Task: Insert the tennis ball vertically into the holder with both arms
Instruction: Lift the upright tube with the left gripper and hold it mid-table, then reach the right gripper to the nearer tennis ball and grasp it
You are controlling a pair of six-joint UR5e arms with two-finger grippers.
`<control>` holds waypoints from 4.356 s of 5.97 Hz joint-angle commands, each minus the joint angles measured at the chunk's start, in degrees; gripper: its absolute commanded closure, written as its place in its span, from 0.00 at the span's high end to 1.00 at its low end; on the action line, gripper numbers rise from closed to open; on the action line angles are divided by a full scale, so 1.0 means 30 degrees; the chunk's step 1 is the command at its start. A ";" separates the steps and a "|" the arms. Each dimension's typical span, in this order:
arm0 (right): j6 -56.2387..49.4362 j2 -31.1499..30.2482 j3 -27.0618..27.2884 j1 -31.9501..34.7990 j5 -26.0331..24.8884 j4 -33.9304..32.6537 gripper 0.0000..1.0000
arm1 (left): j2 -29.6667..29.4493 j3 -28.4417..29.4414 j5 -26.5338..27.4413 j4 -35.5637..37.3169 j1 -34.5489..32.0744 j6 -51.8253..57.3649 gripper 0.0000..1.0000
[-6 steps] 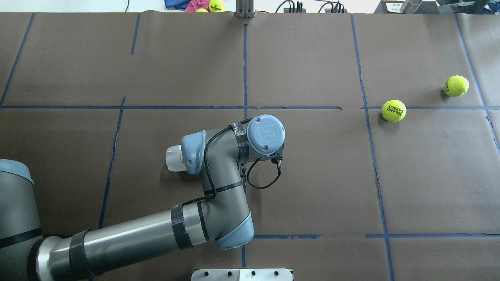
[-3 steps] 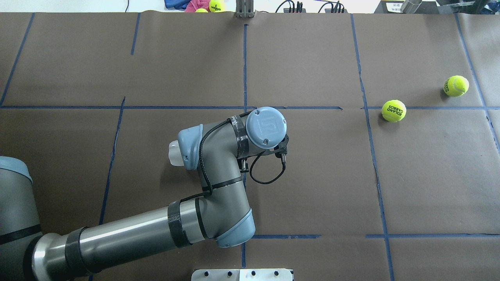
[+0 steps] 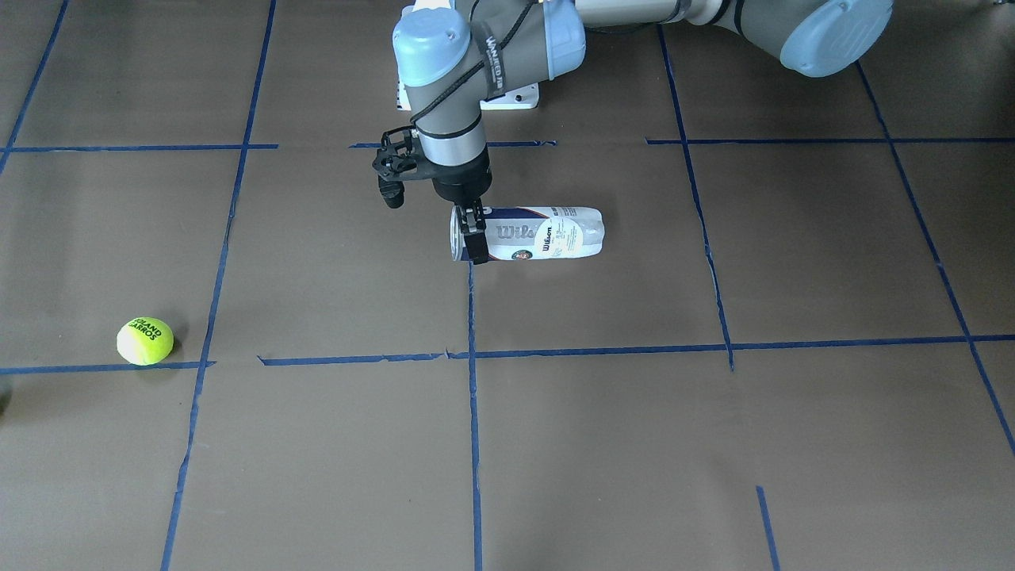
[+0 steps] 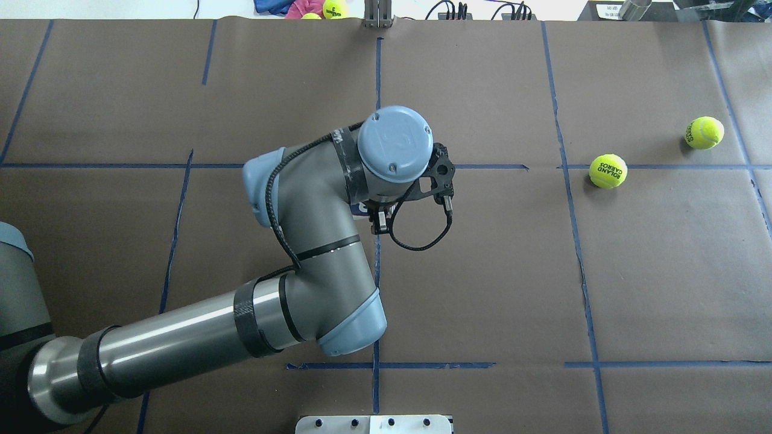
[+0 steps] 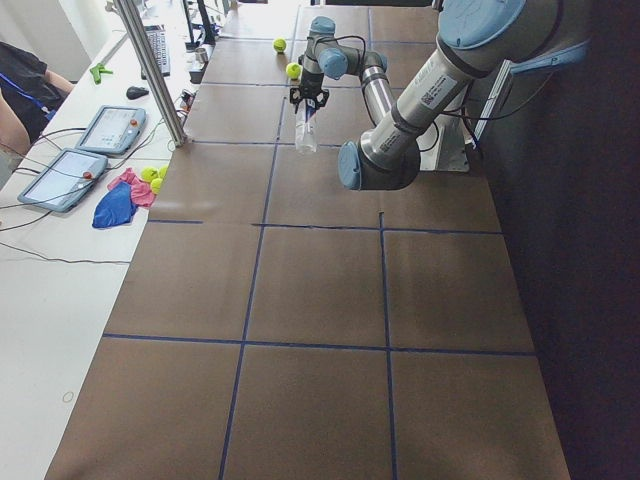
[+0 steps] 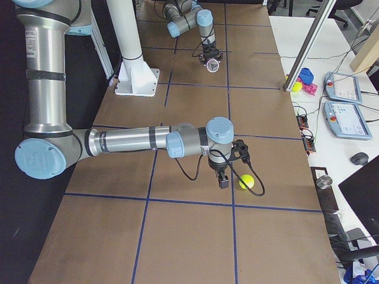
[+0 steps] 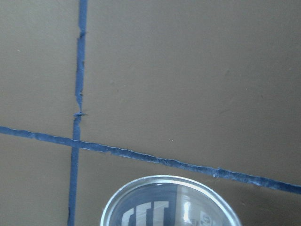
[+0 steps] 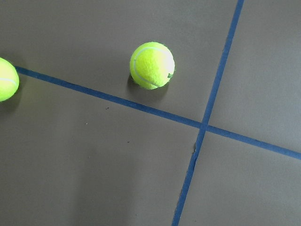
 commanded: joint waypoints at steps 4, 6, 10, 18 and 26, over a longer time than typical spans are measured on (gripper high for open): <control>0.0000 0.0000 0.0030 -0.0005 0.0000 0.0000 1.00 | 0.4415 -0.0535 -0.2875 -1.8651 -0.1540 -0.8407 0.71; 0.0000 0.0000 0.0030 -0.0005 0.0000 0.0000 1.00 | 0.5740 -0.0011 -0.2729 -2.4558 -0.1453 -0.9798 0.71; 0.0000 0.0000 0.0059 -0.0005 0.0000 0.0000 1.00 | 0.6155 0.5897 0.0755 -3.4439 0.0391 -0.9770 0.72; 0.0145 0.0000 0.0088 -0.0034 0.0029 0.0000 1.00 | 0.6213 0.6878 0.1930 -3.4953 0.0627 -0.9799 0.91; 0.8629 0.5031 -0.0028 -0.6909 -0.2188 0.0029 1.00 | 0.6653 0.6848 0.1930 -3.4952 0.0598 -0.9828 0.97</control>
